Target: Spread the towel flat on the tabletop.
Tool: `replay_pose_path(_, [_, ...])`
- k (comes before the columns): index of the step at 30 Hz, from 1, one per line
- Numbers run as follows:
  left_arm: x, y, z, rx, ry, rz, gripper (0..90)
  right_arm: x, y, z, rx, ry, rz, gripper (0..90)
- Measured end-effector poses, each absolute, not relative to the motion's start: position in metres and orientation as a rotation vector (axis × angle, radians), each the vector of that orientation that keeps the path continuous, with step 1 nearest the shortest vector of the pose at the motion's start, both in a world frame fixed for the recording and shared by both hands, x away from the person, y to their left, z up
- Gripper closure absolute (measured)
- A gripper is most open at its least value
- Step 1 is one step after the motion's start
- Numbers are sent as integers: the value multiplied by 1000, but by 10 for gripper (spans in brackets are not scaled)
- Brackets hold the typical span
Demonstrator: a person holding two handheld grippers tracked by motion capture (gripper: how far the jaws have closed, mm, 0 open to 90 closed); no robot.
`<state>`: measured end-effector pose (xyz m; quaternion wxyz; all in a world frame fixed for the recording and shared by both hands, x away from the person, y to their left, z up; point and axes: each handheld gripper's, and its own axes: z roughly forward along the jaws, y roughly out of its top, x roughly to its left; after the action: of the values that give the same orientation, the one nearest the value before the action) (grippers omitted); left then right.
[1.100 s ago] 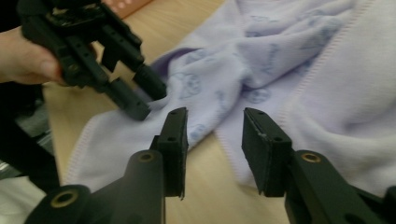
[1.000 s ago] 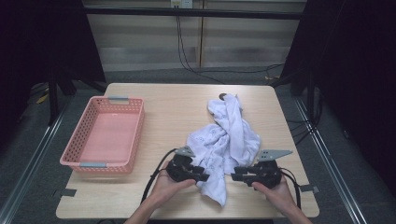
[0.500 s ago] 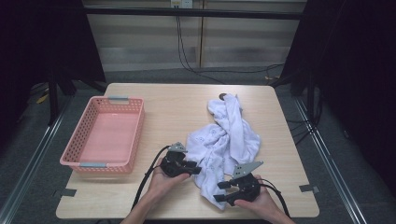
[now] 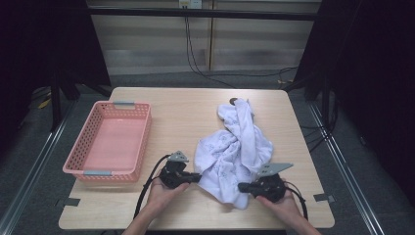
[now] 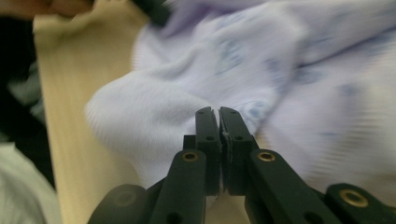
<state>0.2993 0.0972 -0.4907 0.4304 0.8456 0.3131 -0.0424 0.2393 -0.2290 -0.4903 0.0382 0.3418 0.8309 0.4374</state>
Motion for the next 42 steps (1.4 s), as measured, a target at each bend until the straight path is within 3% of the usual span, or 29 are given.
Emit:
replay_pose_path(7, [264,111,-484,2055,759,-194,871,251,-271,-476,1159,2387,1368,878])
replay_pose_path(11, [263,110,-484,2078,750,-142,727,254,-274,-481,1178,2420,1356,866])
replay_pose_path(16, [276,104,-472,2056,706,-85,634,250,-275,-476,1193,2407,1399,694])
replay_pose_path(21, [297,84,-481,2100,670,-76,600,237,-285,-472,1182,2438,1439,676])
replay_pose_path(27, [310,67,-490,2138,625,-53,521,229,-290,-483,1214,2456,1386,559])
replay_pose_path(32, [311,63,-496,2196,619,-57,615,232,-289,-490,1239,2490,1297,520])
replay_pose_path(35, [311,63,-499,2194,605,-83,776,231,-286,-492,1223,2518,1281,535])
replay_pose_path(37, [313,63,-500,2196,610,-105,869,230,-282,-494,1210,2552,1245,620])
replay_pose_path(39, [314,64,-500,2185,635,-126,884,231,-280,-495,1212,2562,1237,781])
replay_pose_path(42, [316,70,-496,2147,653,-133,887,234,-280,-496,1237,2566,1244,882])
